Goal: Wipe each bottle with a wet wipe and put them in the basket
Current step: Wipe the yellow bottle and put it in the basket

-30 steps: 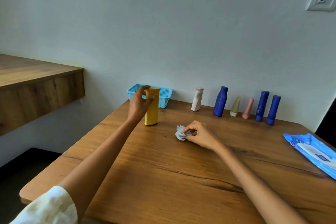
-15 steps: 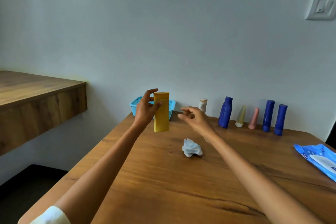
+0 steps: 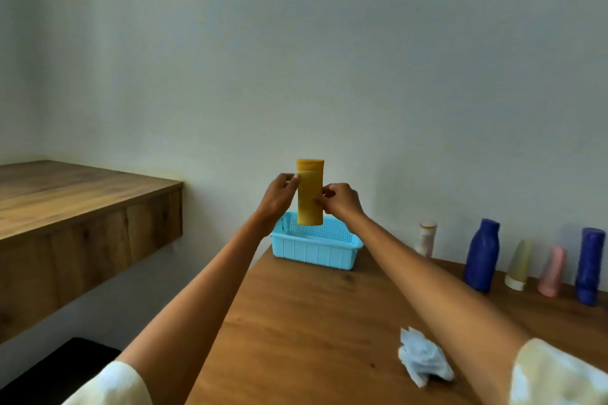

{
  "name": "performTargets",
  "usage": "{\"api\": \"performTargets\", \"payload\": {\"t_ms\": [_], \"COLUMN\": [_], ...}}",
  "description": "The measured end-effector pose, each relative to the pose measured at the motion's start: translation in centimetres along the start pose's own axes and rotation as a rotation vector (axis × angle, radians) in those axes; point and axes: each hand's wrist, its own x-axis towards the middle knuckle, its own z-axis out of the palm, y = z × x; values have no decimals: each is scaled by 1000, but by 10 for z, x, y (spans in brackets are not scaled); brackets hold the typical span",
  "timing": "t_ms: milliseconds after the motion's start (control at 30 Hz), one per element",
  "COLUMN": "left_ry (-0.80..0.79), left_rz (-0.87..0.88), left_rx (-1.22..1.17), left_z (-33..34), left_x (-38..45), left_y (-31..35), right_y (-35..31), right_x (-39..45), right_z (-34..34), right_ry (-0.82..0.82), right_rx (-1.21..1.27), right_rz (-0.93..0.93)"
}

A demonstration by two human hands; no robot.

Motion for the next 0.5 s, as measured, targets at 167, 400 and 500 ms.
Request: {"api": "performTargets", "payload": {"t_ms": [167, 400, 500], "left_ry": [-104, -136, -131], "left_rz": [-75, -147, -156], "left_rx": [189, 343, 360], "left_z": [-1, 3, 3], "left_x": [33, 68, 73], "left_y": [-33, -69, -83], "right_y": [29, 60, 66], "right_x": [43, 76, 82], "right_z": [45, 76, 83], "right_ry": [-56, -157, -145], "right_rx": [-133, -100, -10], "right_rz": [85, 203, 218]}}
